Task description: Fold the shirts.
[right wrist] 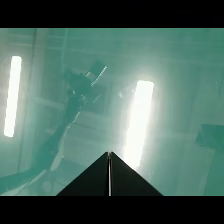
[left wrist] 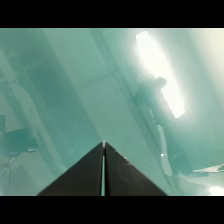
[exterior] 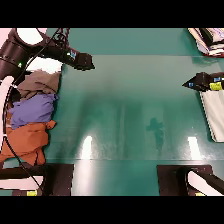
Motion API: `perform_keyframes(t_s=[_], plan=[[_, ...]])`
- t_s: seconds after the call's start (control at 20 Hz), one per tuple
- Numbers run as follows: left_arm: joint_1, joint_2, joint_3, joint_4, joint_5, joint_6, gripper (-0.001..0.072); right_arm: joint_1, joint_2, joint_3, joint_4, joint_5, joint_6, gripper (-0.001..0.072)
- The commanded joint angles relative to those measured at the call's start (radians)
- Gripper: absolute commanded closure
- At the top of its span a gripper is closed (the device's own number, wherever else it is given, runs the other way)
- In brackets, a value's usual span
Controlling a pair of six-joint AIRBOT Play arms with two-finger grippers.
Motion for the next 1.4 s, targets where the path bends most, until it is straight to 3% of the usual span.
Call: perform_keyframes(t_s=[0.0, 0.7, 0.75, 0.8, 0.85, 0.95, 1.05, 1.35], plan=[[0.0, 0.0, 0.0, 0.0, 0.0, 0.0, 0.0683, -0.001, 0.0, 0.001, 0.002, -0.003, 0.0, 0.0698], [0.0, 0.0, 0.0, -0.029, 0.044, 0.016, 0.0682, -0.001, 0.0, 0.001, 0.001, -0.003, 0.0, 0.0698], [0.0, 0.0, 0.0, 0.01, 0.082, 0.038, 0.0582, -0.001, 0.0, 0.001, 0.001, -0.003, 0.0, 0.0698], [0.0, 0.0, 0.0, 0.097, 0.12, 0.027, 0.0229, -0.001, 0.0, 0.001, 0.001, -0.003, 0.0, 0.0698], [0.0, -0.002, 0.0, 0.225, 0.166, -0.019, 0.0083, -0.001, 0.0, 0.001, 0.002, -0.003, 0.0, 0.0698], [0.016, -0.008, 0.0, 0.532, 0.245, -0.141, 0.0086, -0.001, 0.0, 0.001, 0.001, 0.0, 0.0, 0.0698], [0.073, -0.041, 0.0, 0.711, 0.306, -0.238, 0.0086, -0.001, 0.0, 0.001, 0.002, 0.0, 0.0, 0.0698], [0.304, -0.259, 0.0, 0.719, 0.428, -0.29, 0.0086, 0.0, 0.0, 0.001, 0.002, 0.0, 0.0, 0.0698]])
